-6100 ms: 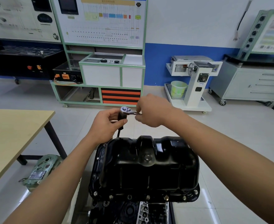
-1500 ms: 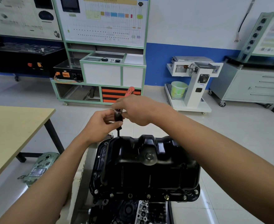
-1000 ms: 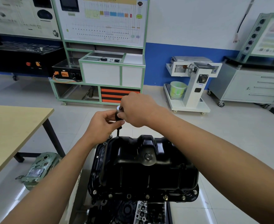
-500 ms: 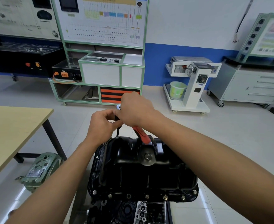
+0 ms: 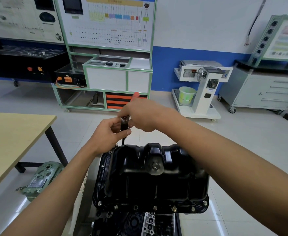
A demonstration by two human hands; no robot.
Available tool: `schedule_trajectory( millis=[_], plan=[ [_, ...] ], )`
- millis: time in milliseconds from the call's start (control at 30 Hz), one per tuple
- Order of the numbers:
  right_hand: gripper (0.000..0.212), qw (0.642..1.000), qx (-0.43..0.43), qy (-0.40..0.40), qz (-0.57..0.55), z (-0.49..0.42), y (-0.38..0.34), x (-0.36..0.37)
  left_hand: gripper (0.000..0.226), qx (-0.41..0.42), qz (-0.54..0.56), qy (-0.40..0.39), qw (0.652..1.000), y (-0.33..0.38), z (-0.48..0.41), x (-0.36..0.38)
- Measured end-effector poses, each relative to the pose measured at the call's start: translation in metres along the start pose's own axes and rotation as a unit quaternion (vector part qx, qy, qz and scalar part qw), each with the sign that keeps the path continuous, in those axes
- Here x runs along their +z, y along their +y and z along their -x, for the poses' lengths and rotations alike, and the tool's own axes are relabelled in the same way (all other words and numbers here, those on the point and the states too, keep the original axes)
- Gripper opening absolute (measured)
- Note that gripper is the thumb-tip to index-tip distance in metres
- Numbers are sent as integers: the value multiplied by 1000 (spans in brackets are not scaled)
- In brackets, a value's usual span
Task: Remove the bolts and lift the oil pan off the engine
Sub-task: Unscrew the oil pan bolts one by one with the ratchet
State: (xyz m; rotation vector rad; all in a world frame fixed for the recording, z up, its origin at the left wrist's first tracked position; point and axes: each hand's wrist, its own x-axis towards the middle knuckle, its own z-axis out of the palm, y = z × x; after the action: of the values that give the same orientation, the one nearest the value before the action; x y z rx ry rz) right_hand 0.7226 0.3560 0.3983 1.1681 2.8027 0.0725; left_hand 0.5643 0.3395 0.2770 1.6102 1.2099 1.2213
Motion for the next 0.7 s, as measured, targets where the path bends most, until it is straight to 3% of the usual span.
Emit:
schedule_trajectory(
  millis=[167, 267, 367, 467, 600, 700],
  plan=[
    [25, 1000, -29, -3, -9, -4, 0, 1, 22, -9, -8, 18, 1000, 1, 0, -4],
    [16, 999, -2, 35, 7, -7, 0, 1, 17, -2, -25, 38, 999, 4, -2, -3],
    [21, 996, 40, 73, 12, -9, 0, 3, 16, 7, -46, 50, 998, 5, -4, 1],
    [38, 992, 86, 84, -39, -11, 1, 8, 21, 18, -64, 56, 996, 5, -6, 6],
    [41, 979, 132, 76, -134, -10, 1, 10, 12, 27, -72, 55, 996, 5, -8, 9],
    [39, 978, 134, 62, -146, -9, -2, 8, 14, 17, -45, 26, 999, 8, -6, 6]
  ],
)
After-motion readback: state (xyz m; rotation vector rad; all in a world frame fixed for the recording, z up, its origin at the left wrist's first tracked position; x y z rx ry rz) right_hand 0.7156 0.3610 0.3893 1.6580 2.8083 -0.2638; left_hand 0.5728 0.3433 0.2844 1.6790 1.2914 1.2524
